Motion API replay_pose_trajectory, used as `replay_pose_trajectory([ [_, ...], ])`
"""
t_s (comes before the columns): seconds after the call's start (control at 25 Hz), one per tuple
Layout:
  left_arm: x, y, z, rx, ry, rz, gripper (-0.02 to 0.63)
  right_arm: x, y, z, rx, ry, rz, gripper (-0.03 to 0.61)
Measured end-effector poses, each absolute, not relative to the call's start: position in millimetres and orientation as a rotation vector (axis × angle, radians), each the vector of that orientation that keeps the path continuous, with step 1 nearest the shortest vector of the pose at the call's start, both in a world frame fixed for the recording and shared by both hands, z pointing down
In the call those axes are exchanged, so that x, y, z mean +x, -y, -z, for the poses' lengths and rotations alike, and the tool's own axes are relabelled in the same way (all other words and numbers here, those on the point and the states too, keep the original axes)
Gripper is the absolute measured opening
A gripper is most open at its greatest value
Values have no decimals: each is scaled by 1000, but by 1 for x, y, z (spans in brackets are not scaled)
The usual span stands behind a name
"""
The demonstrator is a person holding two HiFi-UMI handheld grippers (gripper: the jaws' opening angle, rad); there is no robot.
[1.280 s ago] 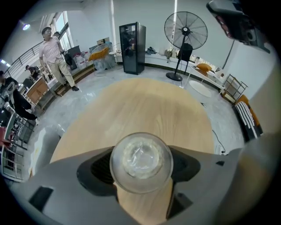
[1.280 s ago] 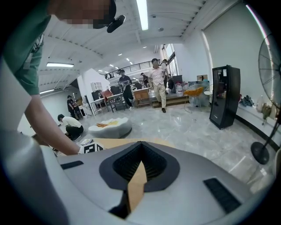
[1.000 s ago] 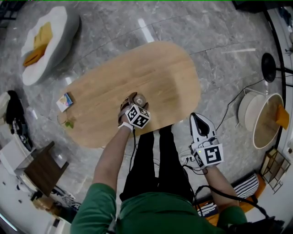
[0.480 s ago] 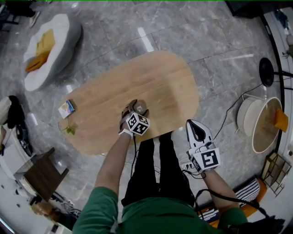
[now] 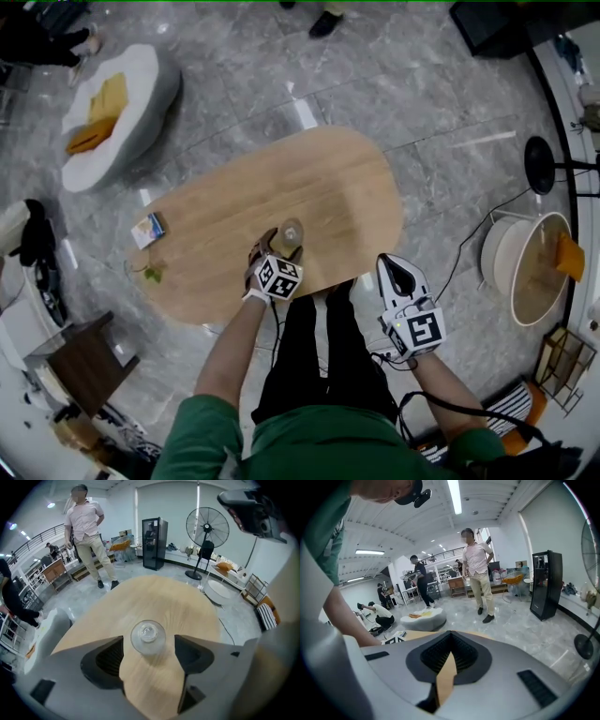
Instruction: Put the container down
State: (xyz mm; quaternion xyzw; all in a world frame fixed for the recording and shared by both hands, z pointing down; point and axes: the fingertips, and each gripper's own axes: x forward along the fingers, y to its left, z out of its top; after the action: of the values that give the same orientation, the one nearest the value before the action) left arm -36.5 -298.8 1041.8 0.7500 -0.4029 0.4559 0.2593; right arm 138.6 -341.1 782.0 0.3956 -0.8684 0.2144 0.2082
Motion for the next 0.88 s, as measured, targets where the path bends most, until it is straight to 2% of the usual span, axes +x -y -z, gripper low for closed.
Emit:
replay_pose_trajectory([
  [0.4, -49, 271, -898, 2074, 1275, -1043, 335, 125, 332, -692, 1095, 2500, -510, 14],
  [0.68, -46, 278, -751, 2127, 1504, -732, 91, 119, 316, -622, 1097, 2562, -443, 14],
  [0.88, -33, 277, -659, 2197, 1557, -564, 42, 119, 306, -577, 1117, 2598, -413, 14],
])
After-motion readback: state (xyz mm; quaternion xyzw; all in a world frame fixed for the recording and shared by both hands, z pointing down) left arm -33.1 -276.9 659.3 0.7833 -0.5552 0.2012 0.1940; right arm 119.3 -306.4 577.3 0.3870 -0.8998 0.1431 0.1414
